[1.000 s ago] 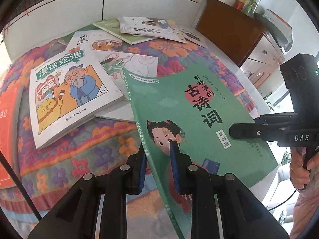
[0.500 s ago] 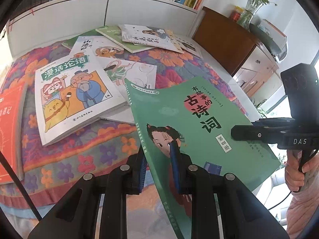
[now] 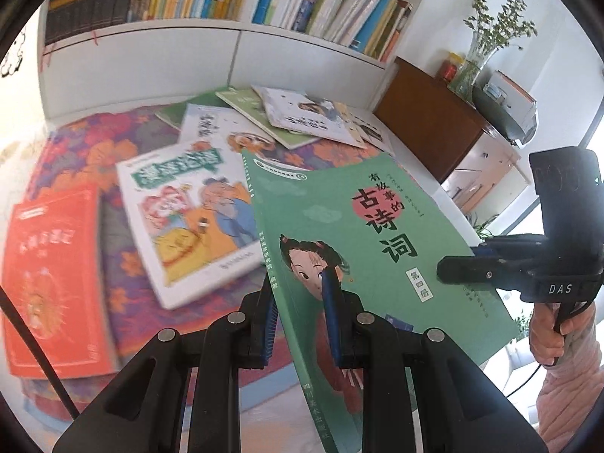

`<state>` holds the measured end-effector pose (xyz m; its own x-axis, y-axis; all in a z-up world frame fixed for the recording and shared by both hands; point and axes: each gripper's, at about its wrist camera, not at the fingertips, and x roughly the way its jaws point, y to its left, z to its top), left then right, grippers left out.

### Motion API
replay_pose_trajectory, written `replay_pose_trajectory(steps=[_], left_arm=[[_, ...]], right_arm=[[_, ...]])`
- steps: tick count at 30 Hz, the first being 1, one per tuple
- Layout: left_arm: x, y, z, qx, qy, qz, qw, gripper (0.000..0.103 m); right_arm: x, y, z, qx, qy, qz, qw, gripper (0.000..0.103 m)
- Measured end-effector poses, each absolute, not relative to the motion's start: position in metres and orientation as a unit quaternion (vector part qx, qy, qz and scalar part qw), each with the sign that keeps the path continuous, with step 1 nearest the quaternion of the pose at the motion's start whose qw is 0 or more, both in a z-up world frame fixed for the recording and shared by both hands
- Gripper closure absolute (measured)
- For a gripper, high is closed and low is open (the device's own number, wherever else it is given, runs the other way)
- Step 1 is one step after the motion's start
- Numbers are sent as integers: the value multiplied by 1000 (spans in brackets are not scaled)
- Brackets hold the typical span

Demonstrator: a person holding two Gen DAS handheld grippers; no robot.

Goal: Organize books
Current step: 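Carry the upright green book toward the quilt edge with the left gripper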

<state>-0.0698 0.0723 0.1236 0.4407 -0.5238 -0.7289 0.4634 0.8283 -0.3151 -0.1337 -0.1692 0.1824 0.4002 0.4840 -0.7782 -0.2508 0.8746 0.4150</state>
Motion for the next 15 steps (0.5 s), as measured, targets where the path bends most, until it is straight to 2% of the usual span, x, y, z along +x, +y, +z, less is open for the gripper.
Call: replay_pose_trajectory(steps=[15], left_arm=[[-35, 194, 177, -47, 395, -224, 890, 84]], right_arm=[[-53, -47, 227, 59, 475, 288, 830, 84]])
